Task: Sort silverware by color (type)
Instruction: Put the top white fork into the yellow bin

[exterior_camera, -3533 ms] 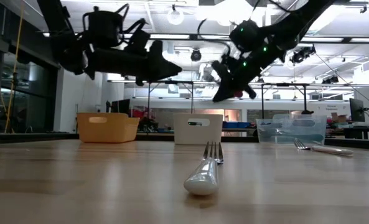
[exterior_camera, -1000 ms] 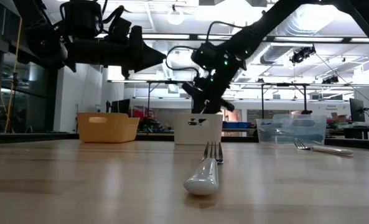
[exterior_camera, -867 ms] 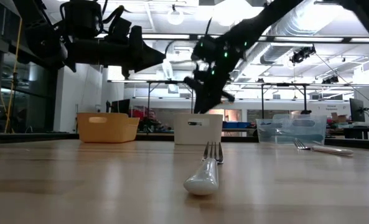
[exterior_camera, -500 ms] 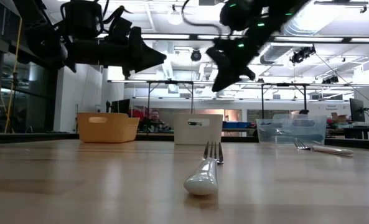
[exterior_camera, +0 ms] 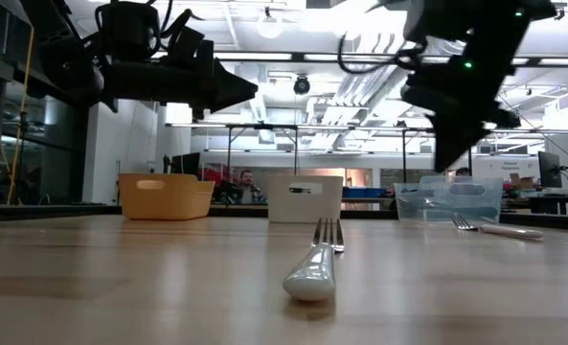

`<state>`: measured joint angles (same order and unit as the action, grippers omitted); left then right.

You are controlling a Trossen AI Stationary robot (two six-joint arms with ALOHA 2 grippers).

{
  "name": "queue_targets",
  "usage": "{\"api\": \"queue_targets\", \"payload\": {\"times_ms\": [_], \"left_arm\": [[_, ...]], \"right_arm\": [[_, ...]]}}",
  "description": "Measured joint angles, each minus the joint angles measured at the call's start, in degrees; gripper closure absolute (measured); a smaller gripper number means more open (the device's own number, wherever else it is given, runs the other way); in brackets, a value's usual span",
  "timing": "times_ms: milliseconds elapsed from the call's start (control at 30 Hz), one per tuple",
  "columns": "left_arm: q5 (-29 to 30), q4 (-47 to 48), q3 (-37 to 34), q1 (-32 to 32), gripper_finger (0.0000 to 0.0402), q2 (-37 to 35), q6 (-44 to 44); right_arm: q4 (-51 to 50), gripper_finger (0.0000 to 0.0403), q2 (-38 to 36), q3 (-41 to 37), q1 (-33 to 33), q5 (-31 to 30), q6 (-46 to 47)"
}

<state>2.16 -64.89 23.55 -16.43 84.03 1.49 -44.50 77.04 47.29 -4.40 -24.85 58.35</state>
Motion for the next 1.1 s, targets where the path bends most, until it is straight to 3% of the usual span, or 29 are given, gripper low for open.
{"api": "queue_targets", "payload": {"times_ms": [200,367,533,800,1000,1100], "left_arm": [[-0.16,1.52,0.0,0.0,0.0291,0.0,0.38],[-0.15,1.67,0.0,0.0,0.0291,0.0,0.38],[-0.14,1.65,0.0,0.0,0.0291,0.0,0.38],[-0.13,1.67,0.0,0.0,0.0291,0.0,0.38],[-1.86,1.89,0.0,-0.04,0.0291,0.0,0.66],[-3.25,1.89,0.0,-0.04,0.0291,0.0,0.96]], "right_arm": [[-5.76,0.0334,0.15,-3.81,-1.62,3.49,11.67],[-0.64,0.0294,0.2,-10.99,0.85,6.42,15.07],[6.68,0.0284,0.21,-15.16,3.97,6.06,14.27],[12.45,0.0302,-0.03,-18.87,6.71,7.4,12.12],[15.61,0.0365,0.04,-19.05,6.66,7.79,6.19],[22.19,0.0393,-0.01,-19.19,6.02,6.95,0.68]]}}
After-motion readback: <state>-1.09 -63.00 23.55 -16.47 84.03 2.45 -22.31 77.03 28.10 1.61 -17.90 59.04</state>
